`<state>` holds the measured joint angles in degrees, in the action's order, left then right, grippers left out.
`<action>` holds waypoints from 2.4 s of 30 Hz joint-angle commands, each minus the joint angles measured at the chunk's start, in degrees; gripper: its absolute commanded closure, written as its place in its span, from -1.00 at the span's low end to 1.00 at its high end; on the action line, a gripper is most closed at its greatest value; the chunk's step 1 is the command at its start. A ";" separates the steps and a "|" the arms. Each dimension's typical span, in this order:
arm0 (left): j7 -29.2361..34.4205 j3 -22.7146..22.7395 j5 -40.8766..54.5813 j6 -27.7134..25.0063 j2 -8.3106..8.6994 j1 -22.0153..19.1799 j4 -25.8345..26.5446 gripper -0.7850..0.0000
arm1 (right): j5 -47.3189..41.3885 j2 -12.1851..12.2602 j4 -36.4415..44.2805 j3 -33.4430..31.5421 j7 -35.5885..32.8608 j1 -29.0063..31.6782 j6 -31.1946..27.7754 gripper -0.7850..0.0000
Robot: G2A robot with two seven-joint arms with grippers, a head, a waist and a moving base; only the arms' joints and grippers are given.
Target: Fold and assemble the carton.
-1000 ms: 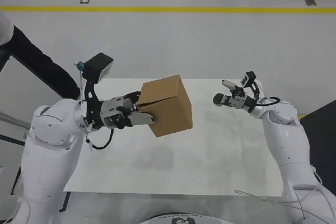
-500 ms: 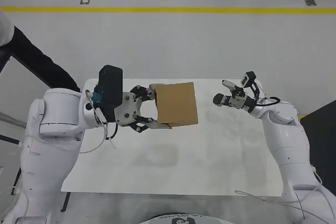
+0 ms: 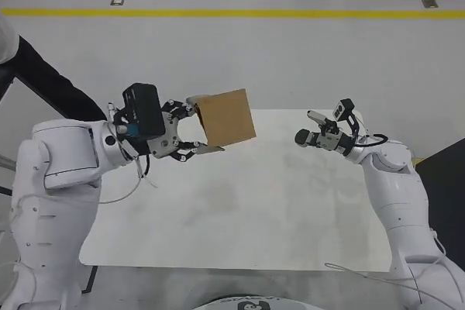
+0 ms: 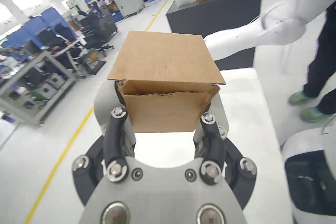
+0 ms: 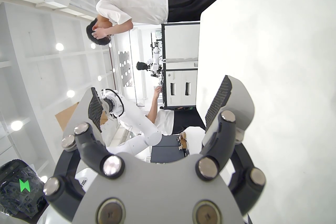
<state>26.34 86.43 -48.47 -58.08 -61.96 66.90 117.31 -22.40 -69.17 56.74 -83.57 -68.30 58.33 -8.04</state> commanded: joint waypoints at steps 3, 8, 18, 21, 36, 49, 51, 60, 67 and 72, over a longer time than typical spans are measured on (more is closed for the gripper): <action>-22.04 0.67 -26.06 0.08 1.16 1.56 1.64 1.00 | 0.00 0.00 0.00 0.00 0.00 0.00 0.00 -1.00; -48.79 1.36 -56.50 2.38 3.58 2.85 1.11 1.00 | 0.00 0.00 0.00 0.00 0.00 0.00 0.00 -1.00; -76.41 0.76 -78.25 18.22 5.76 6.17 -4.82 1.00 | 0.00 0.00 0.00 0.00 0.00 0.00 0.00 -1.00; -76.41 0.76 -78.25 18.22 5.76 6.17 -4.82 1.00 | 0.00 0.00 0.00 0.00 0.00 0.00 0.00 -1.00; -87.12 1.99 -96.83 44.47 7.49 7.95 -2.95 1.00 | 0.00 0.00 0.00 0.00 0.00 0.00 0.00 -1.00; -83.80 5.09 -95.52 61.18 7.55 7.78 -0.01 1.00 | 0.00 0.00 0.00 0.00 0.00 0.00 0.00 -1.00; -83.73 5.28 -94.85 62.87 7.53 7.79 0.03 1.00 | 0.00 0.00 0.00 0.00 0.00 0.00 0.00 -1.00; -84.34 5.62 -95.58 66.84 7.69 8.99 0.63 1.00 | 0.00 0.00 0.00 0.00 0.00 0.00 0.00 -1.00; -84.84 4.62 -86.11 61.89 7.61 10.25 -0.95 1.00 | 0.00 0.00 0.00 0.00 0.00 0.00 0.00 -1.00; -85.03 4.40 -78.34 49.87 7.89 10.08 -3.31 1.00 | 0.00 0.00 0.00 0.00 0.00 0.00 0.00 -1.00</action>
<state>-58.99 90.87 -127.55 -4.63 -54.17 77.00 114.27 -22.40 -69.17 56.74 -83.57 -68.30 58.33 -8.04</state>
